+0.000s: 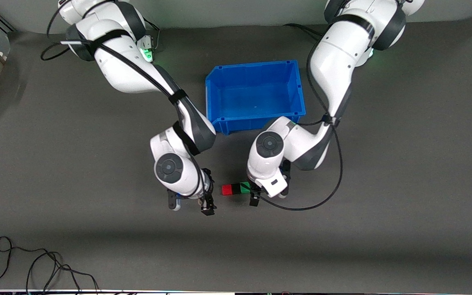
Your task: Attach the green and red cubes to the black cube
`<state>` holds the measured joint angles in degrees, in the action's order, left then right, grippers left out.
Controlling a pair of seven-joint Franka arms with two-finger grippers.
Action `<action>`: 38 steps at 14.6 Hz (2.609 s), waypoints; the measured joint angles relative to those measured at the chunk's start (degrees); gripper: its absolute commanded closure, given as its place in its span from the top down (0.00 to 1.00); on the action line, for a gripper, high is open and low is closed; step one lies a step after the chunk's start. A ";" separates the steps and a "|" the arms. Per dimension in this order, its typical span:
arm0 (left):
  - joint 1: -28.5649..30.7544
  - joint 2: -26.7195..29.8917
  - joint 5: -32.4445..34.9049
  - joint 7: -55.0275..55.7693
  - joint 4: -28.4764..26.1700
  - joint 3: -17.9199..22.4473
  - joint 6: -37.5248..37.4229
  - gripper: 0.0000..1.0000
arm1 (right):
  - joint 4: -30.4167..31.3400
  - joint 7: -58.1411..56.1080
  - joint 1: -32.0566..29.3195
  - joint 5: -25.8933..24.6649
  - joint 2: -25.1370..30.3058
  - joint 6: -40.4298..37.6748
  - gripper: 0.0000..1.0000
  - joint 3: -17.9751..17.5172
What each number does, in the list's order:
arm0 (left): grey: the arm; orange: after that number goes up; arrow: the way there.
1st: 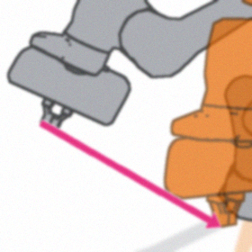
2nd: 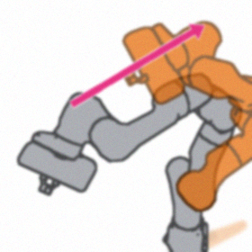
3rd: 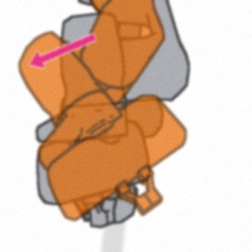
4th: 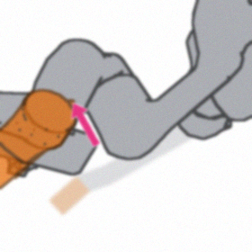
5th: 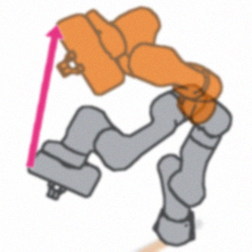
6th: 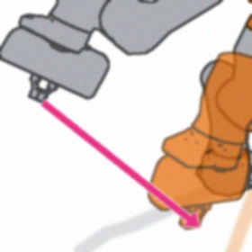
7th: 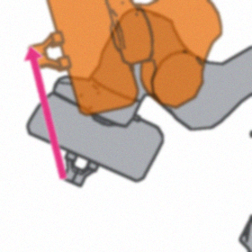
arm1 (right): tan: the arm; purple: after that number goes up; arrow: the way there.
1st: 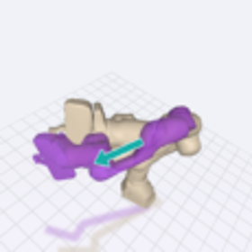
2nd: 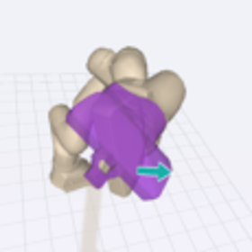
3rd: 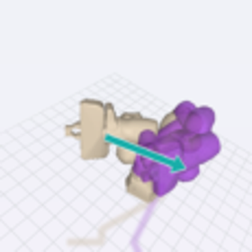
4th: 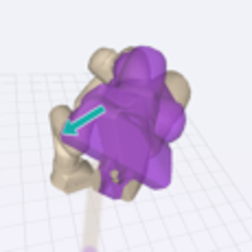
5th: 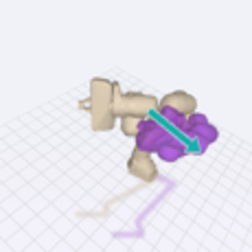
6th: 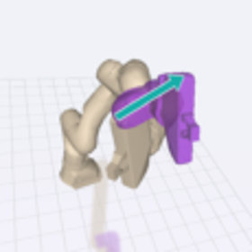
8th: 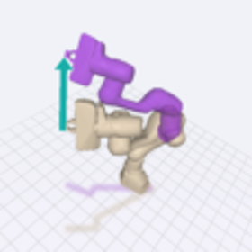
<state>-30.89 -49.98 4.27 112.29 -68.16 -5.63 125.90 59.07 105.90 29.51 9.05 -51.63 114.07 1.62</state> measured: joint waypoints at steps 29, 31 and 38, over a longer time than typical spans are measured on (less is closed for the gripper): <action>40.66 56.79 -2.80 -106.35 -30.98 -3.52 -34.95 1.00 | 31.85 -95.49 -13.69 -5.37 46.57 -23.56 1.00 11.37; 40.66 56.71 -2.74 -106.73 -32.04 -3.47 -34.74 1.00 | 32.03 -95.68 -13.67 -5.62 46.91 -23.55 1.00 11.30; 28.62 56.26 -3.18 -107.25 -32.08 7.52 -34.40 1.00 | 32.54 -96.14 -14.67 -5.94 46.92 -23.06 1.00 10.23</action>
<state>-2.27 6.28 1.10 5.04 -100.25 1.89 91.50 91.61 9.76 14.83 3.11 -4.71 91.01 11.85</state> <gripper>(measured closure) 0.000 0.000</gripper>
